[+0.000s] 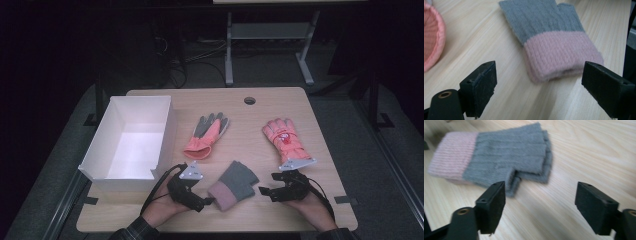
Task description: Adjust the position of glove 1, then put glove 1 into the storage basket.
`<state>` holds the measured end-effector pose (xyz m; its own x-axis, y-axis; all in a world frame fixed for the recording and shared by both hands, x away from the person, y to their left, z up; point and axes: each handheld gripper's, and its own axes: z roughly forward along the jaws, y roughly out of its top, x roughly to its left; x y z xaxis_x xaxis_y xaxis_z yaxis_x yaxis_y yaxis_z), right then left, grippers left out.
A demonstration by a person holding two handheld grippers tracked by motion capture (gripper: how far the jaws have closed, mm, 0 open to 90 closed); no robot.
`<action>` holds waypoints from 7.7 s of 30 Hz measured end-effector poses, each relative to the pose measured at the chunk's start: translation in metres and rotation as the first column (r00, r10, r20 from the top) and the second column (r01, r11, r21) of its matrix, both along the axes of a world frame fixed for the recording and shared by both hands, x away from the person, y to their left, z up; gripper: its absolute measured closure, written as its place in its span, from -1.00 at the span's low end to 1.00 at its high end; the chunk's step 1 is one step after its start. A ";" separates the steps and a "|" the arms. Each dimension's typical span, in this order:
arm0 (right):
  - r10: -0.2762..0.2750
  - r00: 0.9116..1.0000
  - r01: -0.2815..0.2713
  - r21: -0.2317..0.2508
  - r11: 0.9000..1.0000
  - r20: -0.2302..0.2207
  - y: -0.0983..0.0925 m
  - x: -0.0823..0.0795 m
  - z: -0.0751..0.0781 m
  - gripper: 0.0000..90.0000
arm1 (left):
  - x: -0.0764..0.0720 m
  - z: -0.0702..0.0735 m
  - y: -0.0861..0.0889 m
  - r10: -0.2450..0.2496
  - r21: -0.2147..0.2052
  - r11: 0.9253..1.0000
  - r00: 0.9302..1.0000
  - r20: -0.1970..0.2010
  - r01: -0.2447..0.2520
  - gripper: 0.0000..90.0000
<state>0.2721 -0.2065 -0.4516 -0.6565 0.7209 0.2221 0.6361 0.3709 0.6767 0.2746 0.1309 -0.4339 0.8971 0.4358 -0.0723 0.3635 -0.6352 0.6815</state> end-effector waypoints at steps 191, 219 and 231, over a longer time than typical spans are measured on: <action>-0.025 0.984 0.028 -0.012 1.000 0.178 0.009 0.015 -0.010 -0.69 | 0.126 0.080 0.195 0.633 -0.020 0.773 0.772 -0.059 -0.634 0.42; -0.014 0.984 0.018 -0.018 1.000 0.178 0.012 0.014 -0.011 -0.69 | 0.139 0.015 0.193 0.690 0.226 0.709 0.723 -0.030 -0.668 -0.19; -0.011 0.985 0.014 -0.021 1.000 0.175 0.012 0.014 -0.011 -0.69 | 0.133 0.062 0.187 0.649 0.097 0.758 0.761 -0.004 -0.645 -0.65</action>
<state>0.2858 -0.1946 -0.4626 -0.6748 0.7326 0.0889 0.5133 0.3794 0.7698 0.4077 0.3183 -0.3717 0.3968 0.9173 -0.0334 0.7316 -0.2941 0.6150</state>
